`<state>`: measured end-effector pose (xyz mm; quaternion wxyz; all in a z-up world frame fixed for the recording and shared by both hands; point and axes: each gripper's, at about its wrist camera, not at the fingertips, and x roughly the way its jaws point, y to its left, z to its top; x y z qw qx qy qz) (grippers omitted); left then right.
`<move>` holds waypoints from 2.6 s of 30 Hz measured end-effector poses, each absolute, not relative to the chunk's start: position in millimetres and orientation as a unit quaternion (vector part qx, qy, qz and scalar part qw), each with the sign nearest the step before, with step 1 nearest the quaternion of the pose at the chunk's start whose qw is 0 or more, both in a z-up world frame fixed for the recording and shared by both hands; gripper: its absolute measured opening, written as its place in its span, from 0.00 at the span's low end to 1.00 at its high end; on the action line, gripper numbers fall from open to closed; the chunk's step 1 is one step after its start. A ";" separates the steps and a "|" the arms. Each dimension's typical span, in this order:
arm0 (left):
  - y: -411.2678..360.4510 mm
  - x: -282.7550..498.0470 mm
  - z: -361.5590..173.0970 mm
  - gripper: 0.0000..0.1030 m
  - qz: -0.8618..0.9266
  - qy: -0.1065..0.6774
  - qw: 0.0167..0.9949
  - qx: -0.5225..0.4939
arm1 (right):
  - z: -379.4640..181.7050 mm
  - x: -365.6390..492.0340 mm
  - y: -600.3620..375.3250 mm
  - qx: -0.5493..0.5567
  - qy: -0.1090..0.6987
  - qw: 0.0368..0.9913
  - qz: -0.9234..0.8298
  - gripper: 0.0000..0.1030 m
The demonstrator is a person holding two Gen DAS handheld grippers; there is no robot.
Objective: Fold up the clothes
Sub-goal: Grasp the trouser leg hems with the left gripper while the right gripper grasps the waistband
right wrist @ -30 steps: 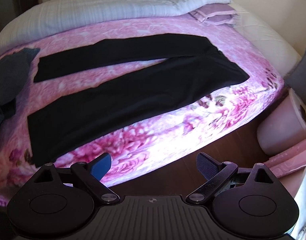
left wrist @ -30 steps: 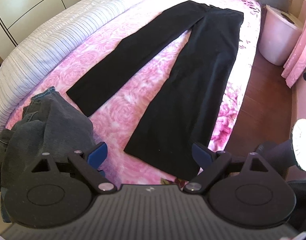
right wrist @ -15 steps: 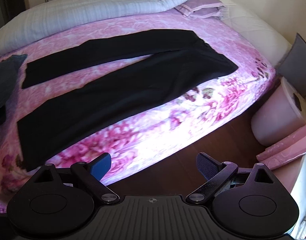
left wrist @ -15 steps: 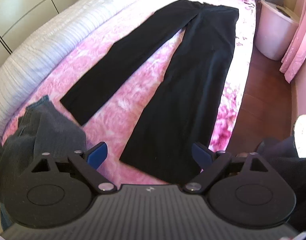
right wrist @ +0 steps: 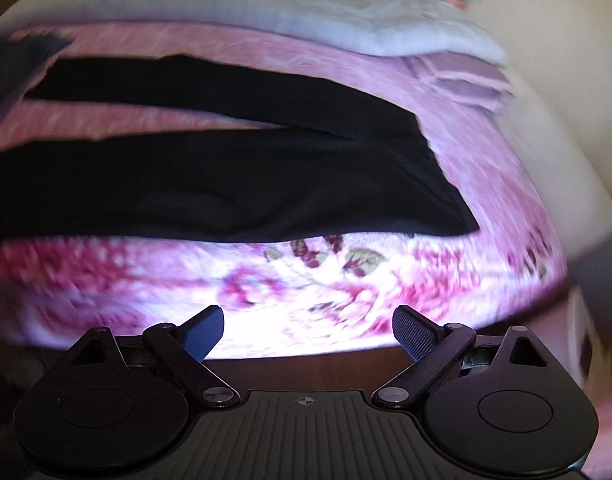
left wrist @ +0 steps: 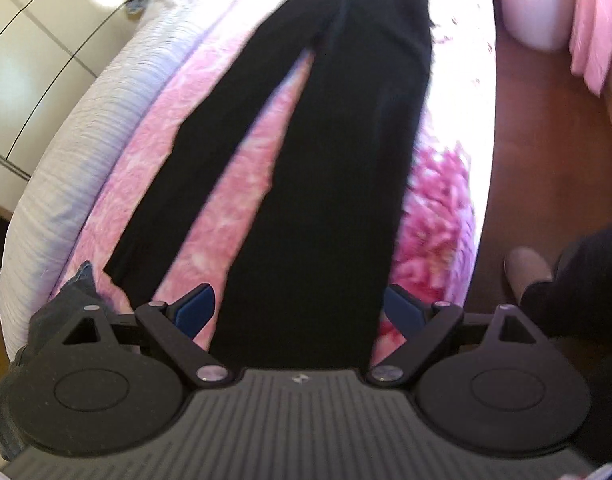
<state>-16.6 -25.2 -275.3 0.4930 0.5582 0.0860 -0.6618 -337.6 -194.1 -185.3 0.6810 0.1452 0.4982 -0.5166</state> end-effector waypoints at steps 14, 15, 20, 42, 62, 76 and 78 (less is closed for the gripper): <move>-62.7 -67.2 -413.2 0.50 -0.618 0.005 0.480 0.623 | -270.5 -348.8 -232.0 0.088 0.548 0.723 -0.412 0.63; -62.8 -60.2 -415.8 0.50 -0.611 0.001 0.483 0.627 | -275.1 -344.3 -233.1 0.083 0.550 0.726 -0.405 0.63; -57.4 -25.4 -424.9 0.28 -0.592 -0.009 0.484 0.645 | -290.1 -331.4 -247.3 0.049 0.559 0.727 -0.395 0.63; -114.0 -25.0 -407.0 0.03 -0.469 0.219 0.546 0.659 | -433.0 -564.4 -478.9 -0.291 0.647 0.641 -0.294 0.63; -180.9 -3.4 -304.7 0.02 -0.376 0.192 0.585 0.693 | -352.2 -596.7 -590.5 -0.284 0.563 0.749 -0.204 0.06; -342.5 136.1 -214.4 0.02 -0.445 0.262 0.553 0.654 | -259.2 -479.1 -711.8 -0.321 0.600 0.720 -0.135 0.06; -365.0 158.3 -227.9 0.02 -0.453 0.274 0.541 0.654 | -264.9 -458.6 -736.9 -0.315 0.611 0.714 -0.130 0.06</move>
